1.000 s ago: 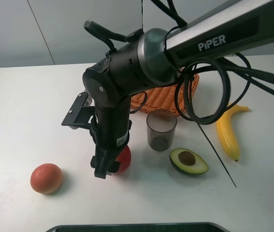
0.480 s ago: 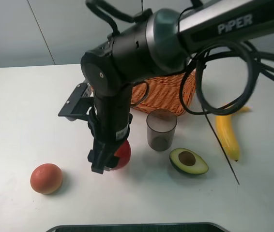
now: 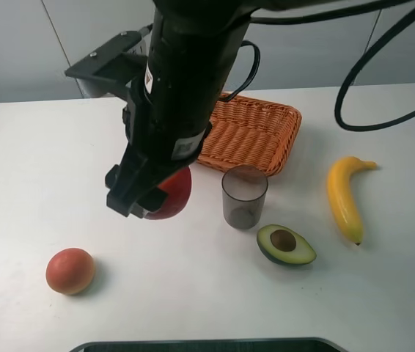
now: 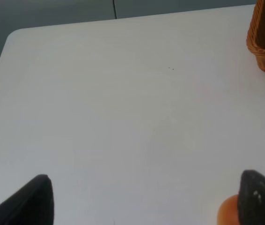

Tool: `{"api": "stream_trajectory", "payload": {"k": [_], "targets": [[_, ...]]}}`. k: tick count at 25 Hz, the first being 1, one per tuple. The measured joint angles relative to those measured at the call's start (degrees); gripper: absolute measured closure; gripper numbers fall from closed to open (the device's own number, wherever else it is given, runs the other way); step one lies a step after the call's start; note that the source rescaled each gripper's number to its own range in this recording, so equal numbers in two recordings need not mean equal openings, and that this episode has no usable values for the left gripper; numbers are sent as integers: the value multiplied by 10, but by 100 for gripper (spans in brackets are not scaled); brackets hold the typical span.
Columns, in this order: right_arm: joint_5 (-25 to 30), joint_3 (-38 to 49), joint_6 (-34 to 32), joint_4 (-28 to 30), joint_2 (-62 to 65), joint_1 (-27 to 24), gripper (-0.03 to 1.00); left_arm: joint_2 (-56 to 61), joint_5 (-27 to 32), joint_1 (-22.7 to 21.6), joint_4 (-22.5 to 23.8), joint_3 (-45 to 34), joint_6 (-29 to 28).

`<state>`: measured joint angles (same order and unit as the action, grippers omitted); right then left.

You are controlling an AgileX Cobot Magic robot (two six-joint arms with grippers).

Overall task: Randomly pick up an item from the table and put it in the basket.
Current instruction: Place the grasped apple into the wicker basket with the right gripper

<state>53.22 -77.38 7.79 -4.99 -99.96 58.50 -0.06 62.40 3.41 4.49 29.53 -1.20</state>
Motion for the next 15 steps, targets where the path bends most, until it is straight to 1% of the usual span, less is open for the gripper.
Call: {"api": "stream_trajectory", "payload": {"k": [4, 9, 15], "targets": [[11, 0, -26, -1, 39, -13, 92, 0, 0, 0, 0, 0, 0], [38, 0, -49, 0, 67, -47, 92, 0, 0, 0, 0, 0, 0], [42, 4, -74, 0, 90, -96, 92, 0, 0, 0, 0, 0, 0]]}}
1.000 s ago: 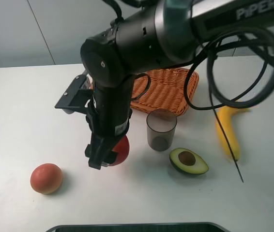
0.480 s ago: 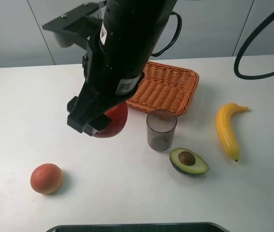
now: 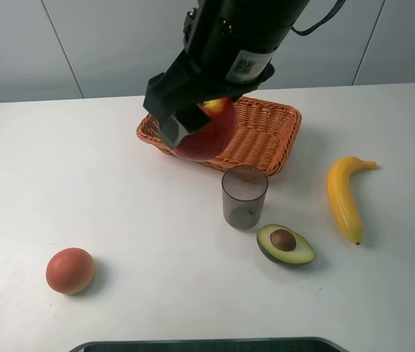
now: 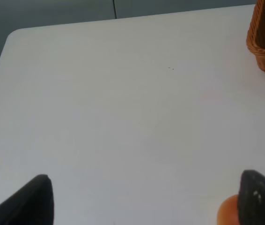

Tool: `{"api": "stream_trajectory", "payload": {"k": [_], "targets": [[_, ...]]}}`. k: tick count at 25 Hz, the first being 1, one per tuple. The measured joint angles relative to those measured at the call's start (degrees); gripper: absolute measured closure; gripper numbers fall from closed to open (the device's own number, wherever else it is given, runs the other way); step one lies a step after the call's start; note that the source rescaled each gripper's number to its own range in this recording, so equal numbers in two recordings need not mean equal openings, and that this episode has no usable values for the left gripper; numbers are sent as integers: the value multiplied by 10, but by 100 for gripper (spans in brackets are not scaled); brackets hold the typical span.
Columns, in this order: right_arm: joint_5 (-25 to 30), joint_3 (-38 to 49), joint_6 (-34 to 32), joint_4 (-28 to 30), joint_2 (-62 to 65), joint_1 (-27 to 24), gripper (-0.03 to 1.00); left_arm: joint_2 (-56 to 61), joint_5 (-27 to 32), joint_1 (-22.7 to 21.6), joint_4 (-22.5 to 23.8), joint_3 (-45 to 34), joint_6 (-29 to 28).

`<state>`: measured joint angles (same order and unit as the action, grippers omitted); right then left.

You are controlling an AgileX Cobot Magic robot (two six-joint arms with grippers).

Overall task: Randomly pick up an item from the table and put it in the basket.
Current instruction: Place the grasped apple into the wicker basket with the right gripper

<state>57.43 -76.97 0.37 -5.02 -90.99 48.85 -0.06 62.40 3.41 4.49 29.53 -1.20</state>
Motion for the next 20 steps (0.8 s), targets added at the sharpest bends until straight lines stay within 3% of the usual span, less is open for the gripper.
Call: {"api": "stream_trajectory", "payload": {"k": [11, 20], "targets": [[-10, 24, -26, 0, 2, -124, 92, 0, 0, 0, 0, 0, 0], [-94, 24, -27, 0, -24, -213, 92, 0, 0, 0, 0, 0, 0]]}}
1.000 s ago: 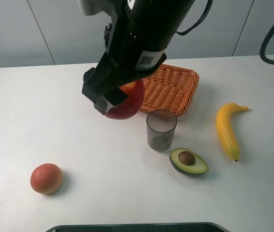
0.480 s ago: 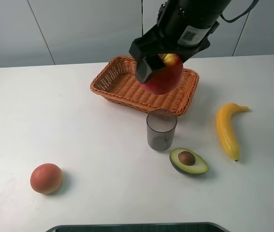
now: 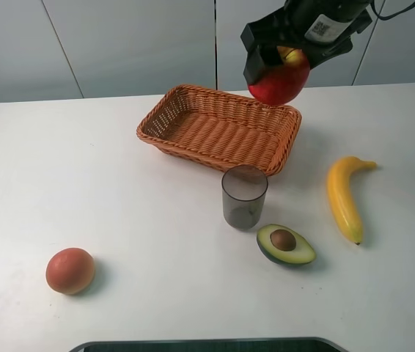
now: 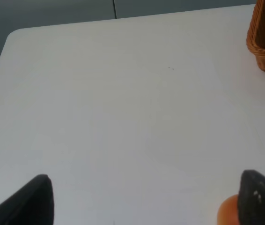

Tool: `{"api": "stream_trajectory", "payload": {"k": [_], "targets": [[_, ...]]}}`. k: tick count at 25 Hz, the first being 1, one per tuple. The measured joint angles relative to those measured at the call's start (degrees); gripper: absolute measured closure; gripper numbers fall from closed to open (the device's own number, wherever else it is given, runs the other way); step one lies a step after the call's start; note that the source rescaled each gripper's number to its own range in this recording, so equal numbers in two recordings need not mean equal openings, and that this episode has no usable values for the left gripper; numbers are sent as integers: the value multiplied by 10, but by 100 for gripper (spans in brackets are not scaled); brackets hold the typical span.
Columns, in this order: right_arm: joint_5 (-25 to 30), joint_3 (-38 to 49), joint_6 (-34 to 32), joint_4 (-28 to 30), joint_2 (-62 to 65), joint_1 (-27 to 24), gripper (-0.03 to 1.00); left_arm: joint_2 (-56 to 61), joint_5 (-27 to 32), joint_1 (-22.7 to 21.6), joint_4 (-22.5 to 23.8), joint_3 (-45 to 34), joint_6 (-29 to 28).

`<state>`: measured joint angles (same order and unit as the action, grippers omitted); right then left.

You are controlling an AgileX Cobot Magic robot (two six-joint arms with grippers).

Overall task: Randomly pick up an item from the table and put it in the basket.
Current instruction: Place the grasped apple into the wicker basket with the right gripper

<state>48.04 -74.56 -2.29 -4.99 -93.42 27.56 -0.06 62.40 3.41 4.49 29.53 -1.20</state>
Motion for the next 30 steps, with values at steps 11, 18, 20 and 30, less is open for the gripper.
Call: {"api": "stream_trajectory", "payload": {"k": [11, 18, 20, 30], "targets": [[-170, 0, -1, 19, -133, -12, 92, 0, 0, 0, 0, 0, 0], [-212, 0, -4, 58, -194, -12, 92, 0, 0, 0, 0, 0, 0], [-215, 0, -4, 59, -205, -12, 92, 0, 0, 0, 0, 0, 0], [-220, 0, -26, 70, -212, -12, 90, 0, 0, 0, 0, 0, 0]]}}
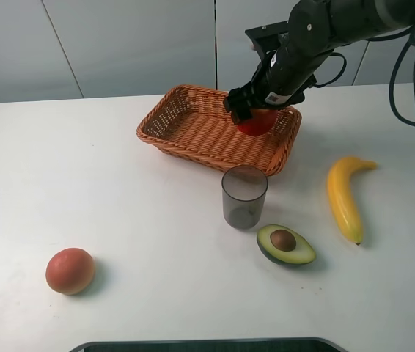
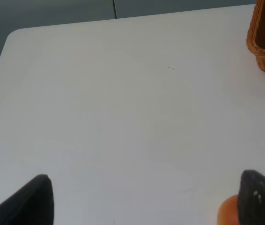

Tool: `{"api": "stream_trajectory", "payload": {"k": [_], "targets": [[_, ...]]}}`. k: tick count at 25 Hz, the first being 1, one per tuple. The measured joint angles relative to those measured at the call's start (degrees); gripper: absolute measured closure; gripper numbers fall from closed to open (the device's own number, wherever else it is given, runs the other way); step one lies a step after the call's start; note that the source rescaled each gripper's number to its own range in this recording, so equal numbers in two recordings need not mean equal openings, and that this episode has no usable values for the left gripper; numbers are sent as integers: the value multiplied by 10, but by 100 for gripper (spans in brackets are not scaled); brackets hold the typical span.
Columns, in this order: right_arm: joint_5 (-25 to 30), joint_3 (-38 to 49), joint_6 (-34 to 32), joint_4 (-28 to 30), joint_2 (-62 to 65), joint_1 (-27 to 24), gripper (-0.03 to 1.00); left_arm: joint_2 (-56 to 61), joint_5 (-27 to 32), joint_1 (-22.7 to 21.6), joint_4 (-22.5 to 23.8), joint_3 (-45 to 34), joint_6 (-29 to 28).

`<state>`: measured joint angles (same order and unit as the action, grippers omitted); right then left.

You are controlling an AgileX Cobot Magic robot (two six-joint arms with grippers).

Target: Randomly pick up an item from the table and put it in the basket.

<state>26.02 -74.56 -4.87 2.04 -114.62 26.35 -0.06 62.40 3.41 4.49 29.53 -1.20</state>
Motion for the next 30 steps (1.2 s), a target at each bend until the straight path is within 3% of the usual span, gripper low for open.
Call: {"api": "stream_trajectory", "payload": {"k": [1, 3, 5, 12, 19, 22, 30], "targets": [[0, 0, 0, 0, 0, 1, 74, 0, 0, 0, 0, 0, 0], [1, 0, -1, 0, 0, 3, 18, 0, 0, 0, 0, 0, 0], [4, 0, -1, 0, 2, 5, 2, 0, 0, 0, 0, 0, 0], [57, 0, -2, 1, 56, 12, -3, 0, 0, 0, 0, 0, -1], [182, 0, -11, -20, 153, 12, -3, 0, 0, 0, 0, 0, -1], [226, 11, -20, -28, 190, -9, -3, 0, 0, 0, 0, 0, -1], [240, 167, -59, -29, 363, -102, -3, 0, 0, 0, 0, 0, -1]]}}
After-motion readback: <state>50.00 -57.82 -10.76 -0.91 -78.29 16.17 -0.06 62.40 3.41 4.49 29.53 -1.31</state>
